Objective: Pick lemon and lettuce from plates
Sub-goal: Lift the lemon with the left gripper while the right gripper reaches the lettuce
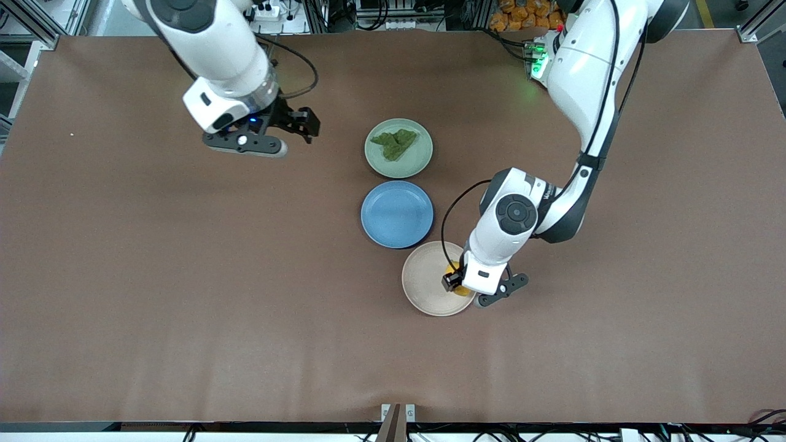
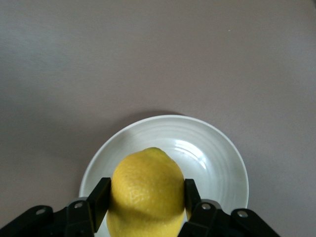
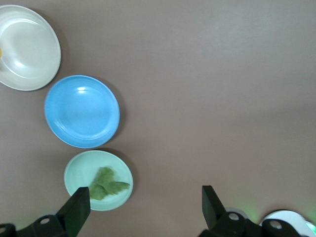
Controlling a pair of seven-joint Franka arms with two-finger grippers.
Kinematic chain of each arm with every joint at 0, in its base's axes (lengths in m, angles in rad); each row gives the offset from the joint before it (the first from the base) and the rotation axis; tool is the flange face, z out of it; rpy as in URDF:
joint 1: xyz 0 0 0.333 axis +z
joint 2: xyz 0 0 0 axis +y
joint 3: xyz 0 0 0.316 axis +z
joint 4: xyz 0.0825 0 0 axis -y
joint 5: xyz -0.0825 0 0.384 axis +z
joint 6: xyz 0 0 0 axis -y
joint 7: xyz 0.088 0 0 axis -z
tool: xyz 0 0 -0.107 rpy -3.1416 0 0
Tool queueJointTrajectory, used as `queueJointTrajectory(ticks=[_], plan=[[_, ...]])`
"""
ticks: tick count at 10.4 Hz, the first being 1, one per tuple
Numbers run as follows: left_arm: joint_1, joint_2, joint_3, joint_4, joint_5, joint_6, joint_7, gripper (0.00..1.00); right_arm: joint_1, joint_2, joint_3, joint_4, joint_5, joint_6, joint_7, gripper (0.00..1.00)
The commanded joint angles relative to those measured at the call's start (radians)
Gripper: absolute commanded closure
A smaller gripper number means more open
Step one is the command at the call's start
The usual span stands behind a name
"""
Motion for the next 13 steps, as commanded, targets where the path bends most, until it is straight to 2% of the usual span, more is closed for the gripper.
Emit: queueJointTrajectory(ticks=[1, 6, 9, 12, 13], plan=[[0.034, -0.078, -0.001, -0.022, 0.018, -0.127, 0.065, 1.0, 0.066, 0.012, -0.007, -0.065, 0.012, 0.132, 0.087, 0.0], [0.112, -0.135, -0.001, -0.023, 0.018, -0.246, 0.18, 1.0, 0.175, 0.122, -0.007, -0.075, 0.011, 0.224, 0.107, 0.0], [0.176, -0.135, 0.0, -0.025, 0.02, -0.284, 0.221, 1.0, 0.226, 0.169, -0.007, -0.17, 0.009, 0.404, 0.11, 0.0], [0.262, -0.124, 0.0, -0.028, 0.02, -0.32, 0.373, 1.0, 0.287, 0.205, -0.008, -0.233, 0.009, 0.45, 0.11, 0.0], [0.284, -0.122, 0.0, -0.028, 0.02, -0.321, 0.405, 1.0, 0.301, 0.213, -0.009, -0.264, 0.008, 0.502, 0.121, 0.0]])
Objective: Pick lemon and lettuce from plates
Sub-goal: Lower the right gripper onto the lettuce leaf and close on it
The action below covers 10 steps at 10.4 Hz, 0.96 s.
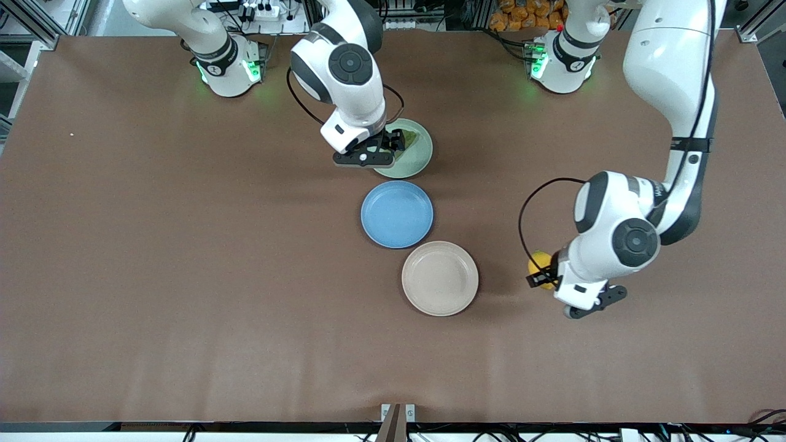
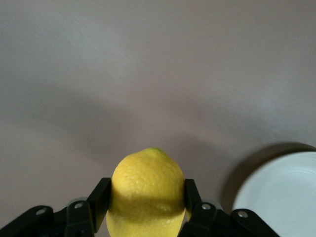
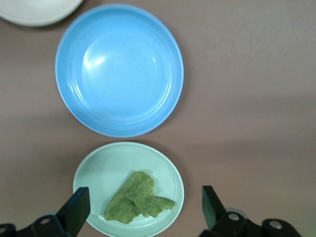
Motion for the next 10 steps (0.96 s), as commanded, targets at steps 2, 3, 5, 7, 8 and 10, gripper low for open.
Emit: queueJointTrajectory(ticks=[2, 3, 5, 7, 8, 10], plan=[[0.055, -0.006, -0.008, -0.013, 0.016, -0.042, 0.099, 1.0, 0.056, 0.01, -0.008, -0.087, 0.007, 0.139, 0.065, 0.0], [0.069, -0.002, -0.008, -0.013, 0.019, -0.042, 0.125, 1.0, 0.059, 0.025, -0.008, -0.087, 0.007, 0.151, 0.076, 0.0], [0.1, 0.018, -0.008, -0.011, 0.039, -0.042, 0.154, 1.0, 0.09, 0.063, -0.008, -0.095, -0.002, 0.217, 0.119, 0.0], [0.111, 0.038, -0.008, -0.008, 0.037, -0.041, 0.184, 1.0, 0.114, 0.096, -0.01, -0.1, -0.006, 0.242, 0.131, 0.0], [0.114, 0.049, -0.008, -0.008, 0.037, -0.041, 0.188, 1.0, 0.128, 0.116, -0.011, -0.101, -0.009, 0.257, 0.136, 0.0], [0.12, 0.064, -0.008, -0.008, 0.037, -0.041, 0.191, 1.0, 0.156, 0.159, -0.013, -0.101, -0.055, 0.289, 0.217, 0.0]])
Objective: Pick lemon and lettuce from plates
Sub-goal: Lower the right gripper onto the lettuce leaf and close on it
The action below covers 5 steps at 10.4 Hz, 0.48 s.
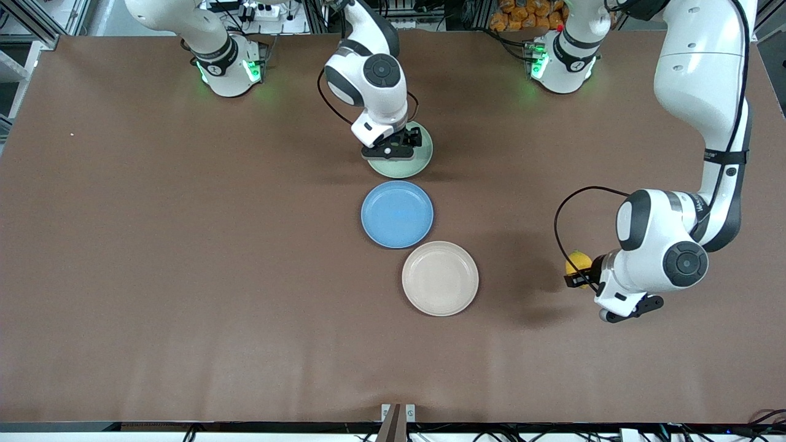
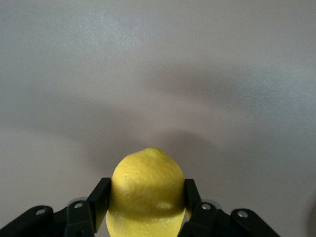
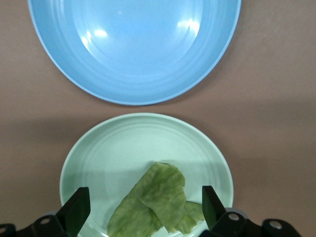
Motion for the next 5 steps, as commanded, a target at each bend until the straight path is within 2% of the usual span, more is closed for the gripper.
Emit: queueJointTrajectory(ticks=[1, 3, 5], plan=[[0.006, 0.02, -0.009, 0.005, 0.019, -0.011, 0.013, 1.0, 0.038, 0.045, -0.009, -0.003, -0.063, 0.035, 0.106, 0.0], [0.007, 0.024, -0.01, -0.001, 0.019, -0.011, 0.013, 1.0, 0.064, 0.063, -0.011, -0.017, -0.064, 0.05, 0.14, 0.0], [0.007, 0.038, -0.009, 0.002, 0.019, -0.008, 0.012, 1.0, 0.095, 0.077, -0.009, -0.067, -0.064, 0.154, 0.218, 0.0]])
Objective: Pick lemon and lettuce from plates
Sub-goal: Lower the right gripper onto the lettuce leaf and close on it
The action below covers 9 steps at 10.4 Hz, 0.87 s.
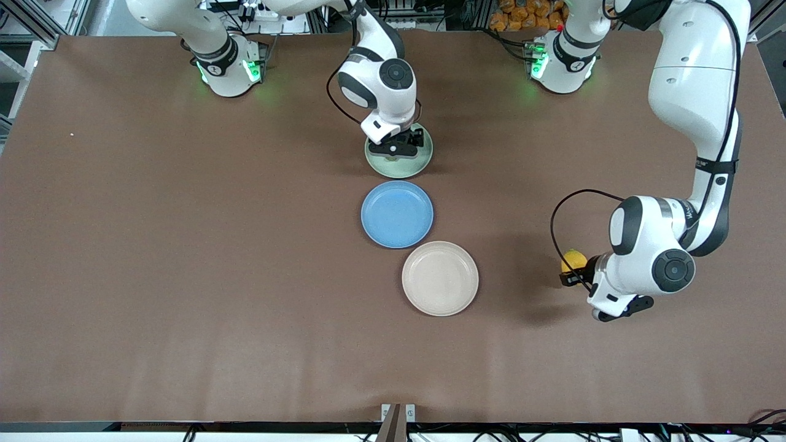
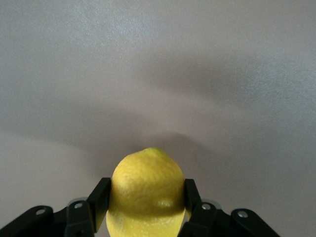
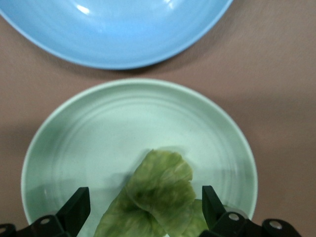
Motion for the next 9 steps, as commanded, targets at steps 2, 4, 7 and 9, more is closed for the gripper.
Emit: queueJointTrajectory(ticks=[2, 4, 7, 9], plan=[[0.007, 0.009, -0.007, 0.005, 0.017, 0.03, 0.011, 1.0, 0.043, 0.021, -0.009, -0.048, -0.022, 0.086, 0.107, 0.0], [0.004, 0.016, -0.007, 0.003, 0.016, 0.094, -0.02, 1.0, 0.055, 0.03, -0.012, -0.048, -0.025, 0.086, 0.107, 0.02], [0.007, 0.021, -0.009, 0.002, 0.017, 0.113, -0.047, 0.49, 0.049, 0.026, -0.013, -0.041, -0.044, 0.071, 0.113, 0.87], [0.013, 0.015, -0.007, 0.0, 0.017, 0.112, -0.034, 0.0, 0.048, 0.02, -0.013, -0.035, -0.044, 0.068, 0.157, 1.0]])
